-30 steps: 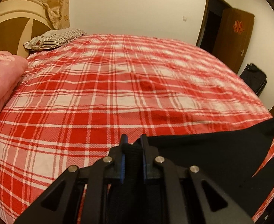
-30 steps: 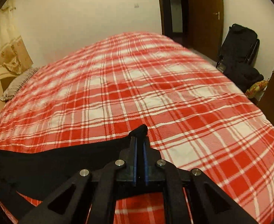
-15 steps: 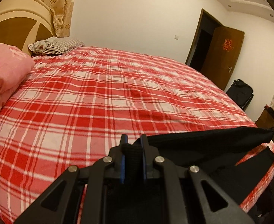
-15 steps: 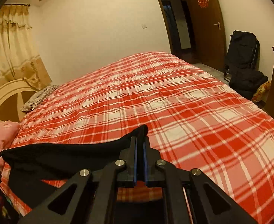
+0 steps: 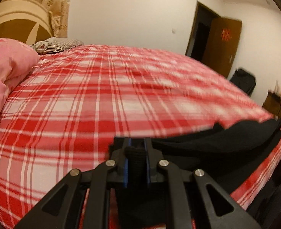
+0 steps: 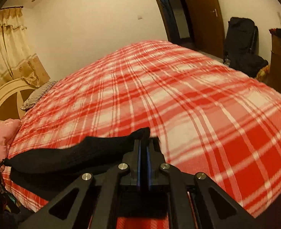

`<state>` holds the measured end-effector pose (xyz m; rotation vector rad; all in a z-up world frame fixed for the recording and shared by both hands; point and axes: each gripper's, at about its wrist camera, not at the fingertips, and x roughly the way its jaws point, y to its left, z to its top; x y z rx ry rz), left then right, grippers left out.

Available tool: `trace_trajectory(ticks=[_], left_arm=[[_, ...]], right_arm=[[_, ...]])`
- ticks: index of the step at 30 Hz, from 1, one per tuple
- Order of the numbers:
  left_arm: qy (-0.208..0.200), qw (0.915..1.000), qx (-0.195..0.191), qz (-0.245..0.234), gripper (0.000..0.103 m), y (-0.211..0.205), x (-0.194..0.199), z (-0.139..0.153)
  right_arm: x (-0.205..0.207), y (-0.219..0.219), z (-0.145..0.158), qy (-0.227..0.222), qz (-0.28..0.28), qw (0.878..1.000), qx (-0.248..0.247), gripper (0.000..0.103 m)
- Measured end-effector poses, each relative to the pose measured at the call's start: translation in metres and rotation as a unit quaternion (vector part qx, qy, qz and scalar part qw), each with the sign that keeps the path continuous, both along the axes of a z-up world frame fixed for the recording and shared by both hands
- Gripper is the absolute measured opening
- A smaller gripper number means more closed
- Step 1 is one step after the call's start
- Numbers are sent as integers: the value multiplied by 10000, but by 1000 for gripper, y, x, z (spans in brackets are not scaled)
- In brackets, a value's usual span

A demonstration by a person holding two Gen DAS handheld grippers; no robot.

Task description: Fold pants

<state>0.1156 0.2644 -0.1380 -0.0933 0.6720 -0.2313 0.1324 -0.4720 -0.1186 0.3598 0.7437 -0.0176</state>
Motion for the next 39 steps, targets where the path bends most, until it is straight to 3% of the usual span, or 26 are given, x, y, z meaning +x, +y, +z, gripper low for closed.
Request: trace_trajectory(ticks=[3,8,12,15,17,21,25,29,31,36,39], left_arm=[[94,9993,329,-115,15,-7,-10,-13],[9,9991,411,-123,15,-9,-17,-17],[-39,9989,442,-156,15,-10,-18,-14],[-69,9988,454,-180,15,-12,-17,-11],[-75,9986,487,-189,15,-13,-17,-10],[-84,9987,465,-163,15,-15,-15,-10],[-91,9988,454,-160,15,-16,-16,-10],[-79,9990,416,-147,15,-15,-17,-11],[-71,9991,403,-143,15,-14,-16,-11],[-47,9994,324,-138,15,-12,-14,-12],[-35,9994,308,-144,15,-12,-12,-13]], right_arm=[[-4,3,-7,178,16,9997,-137,5],[-11,10,-6,377,93,9986,-345,7],[-20,19,19,215,-3,9978,-622,39],[-20,48,46,-14,299,9968,-741,40],[-13,87,59,-77,752,9911,-1099,39],[8,182,60,-59,1816,9693,-1656,39],[21,281,36,9,2879,9406,-1802,39],[20,368,5,107,3891,8970,-2095,39],[16,399,-7,136,4250,8789,-2162,39],[13,433,-33,223,4640,8478,-2557,39],[17,441,-46,329,4664,8391,-2780,39]])
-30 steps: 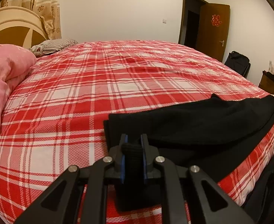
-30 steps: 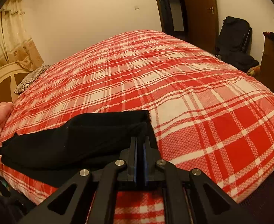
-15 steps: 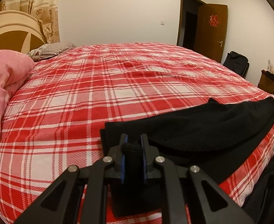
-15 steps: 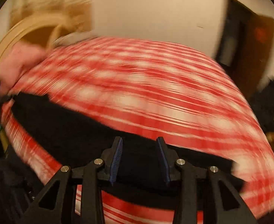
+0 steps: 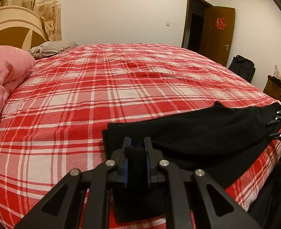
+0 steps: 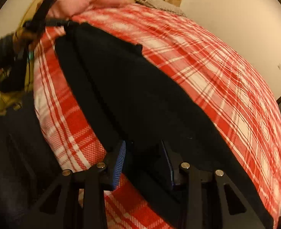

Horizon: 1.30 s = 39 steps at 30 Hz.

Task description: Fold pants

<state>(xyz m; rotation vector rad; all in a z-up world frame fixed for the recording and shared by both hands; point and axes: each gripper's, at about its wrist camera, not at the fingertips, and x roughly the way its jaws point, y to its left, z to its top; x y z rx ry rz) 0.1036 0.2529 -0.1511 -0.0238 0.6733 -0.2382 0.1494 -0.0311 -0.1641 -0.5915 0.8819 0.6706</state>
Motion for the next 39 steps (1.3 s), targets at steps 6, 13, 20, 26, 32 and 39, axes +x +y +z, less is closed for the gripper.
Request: trace_trajectory(ticks=[6,13,20,26,32,39], left_arm=[[31,10000,73,1,15,-2,4,0],[-174,9998,10,-101,14,0,-2,17],[-172,9995,-108,-226,14,6,-18,19],[85,9996,-179,-185,15,13,-24,-6],[-119,9994,-214,-243,15,14,-33,6],[53,9991,-236,-356,22,16,-33,-6]], right_arm=[[10,2,-9,52,-57,10000,-25,25],[6,-3,24,-22,-72,9995,321,3],[-13,-2,23,10,119,9997,215,3],[-11,-1,-10,269,136,9995,84,3],[-10,-10,11,179,63,9991,378,3],[-9,-11,-7,482,122,9986,181,3]])
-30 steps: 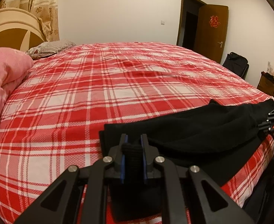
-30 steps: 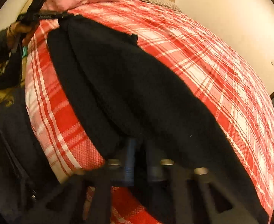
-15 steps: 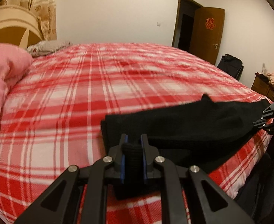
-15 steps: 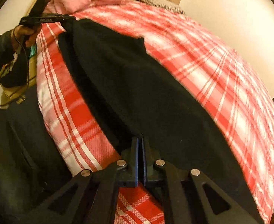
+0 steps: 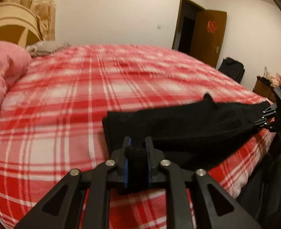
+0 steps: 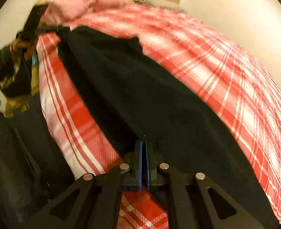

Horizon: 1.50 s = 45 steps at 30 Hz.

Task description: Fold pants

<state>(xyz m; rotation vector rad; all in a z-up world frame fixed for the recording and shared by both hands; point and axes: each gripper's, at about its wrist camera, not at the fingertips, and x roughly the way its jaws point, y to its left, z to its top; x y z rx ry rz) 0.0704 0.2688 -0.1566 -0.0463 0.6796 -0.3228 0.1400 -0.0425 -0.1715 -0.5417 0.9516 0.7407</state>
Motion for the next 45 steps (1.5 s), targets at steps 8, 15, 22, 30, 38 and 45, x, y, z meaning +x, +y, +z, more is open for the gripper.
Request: trace_trajectory(ticks=[8,15,22,30,38,45], left_arm=[[-145,9987,-242,416,53,43,-28,11],[301,9947,-668,726,36,60,-17,1],[680,9934,-733,558,34,24,31,-4],[1018,9893,-722,754,37,20,52,-6],[997,9916,-525,636,33,10,56,-1],[751,9946,-603,394,11,6,52,26]], right_arm=[[-2,-12,5,217,155,9996,84,6],[-18,-7,15,-12,572,9983,-148,7],[-17,5,27,-138,645,9978,11,7],[-17,10,24,-150,560,9981,195,7],[-16,13,20,-180,506,9982,264,7],[-15,11,25,-189,410,9982,388,7]])
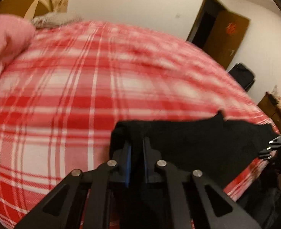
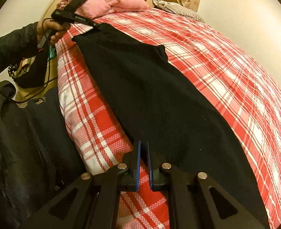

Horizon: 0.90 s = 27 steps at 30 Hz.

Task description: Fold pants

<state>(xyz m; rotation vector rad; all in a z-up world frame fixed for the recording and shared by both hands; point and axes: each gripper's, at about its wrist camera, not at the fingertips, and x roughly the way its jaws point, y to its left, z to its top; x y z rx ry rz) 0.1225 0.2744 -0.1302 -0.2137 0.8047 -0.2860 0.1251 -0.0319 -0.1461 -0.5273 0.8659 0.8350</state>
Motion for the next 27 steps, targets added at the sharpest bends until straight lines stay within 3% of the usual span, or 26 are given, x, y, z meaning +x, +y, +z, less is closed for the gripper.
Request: trace_trajectory(ticks=[2,4,9,12,14,16,17,19,22,27], left_arm=[[-286,9995,-88,-37,11,1,-2,18],[-446,9990,80,-63,11,-2,2,24],[155,9992,329,163,13,5,16,-19],[63,9987,269,417,20,12,14,-27],[16,9987,204,469,20,12,16,-29],[-11,9985,271,485,20,6,21,-31],[-24,9983,268,525,20,4,24,-32],[-12,9980,167,612,23,5,27,-33],[-20,9970,203,753,32,7,30,-34],[-123,9958,236,876,32,13,18,-27]], right_arm=[[4,-2,-2,45,-88,9999,31,7],[9,-2,-3,65,-187,9998,59,7],[16,-7,3,141,-395,9988,263,7],[25,-13,14,177,-337,9986,359,8],[32,-13,21,134,-296,9989,324,14],[40,-13,29,84,-304,9988,371,45],[45,-13,34,121,-310,9983,477,48],[55,-12,44,217,-320,9968,697,48],[72,-2,51,87,-441,9970,622,48],[92,23,45,102,-281,9986,447,48]])
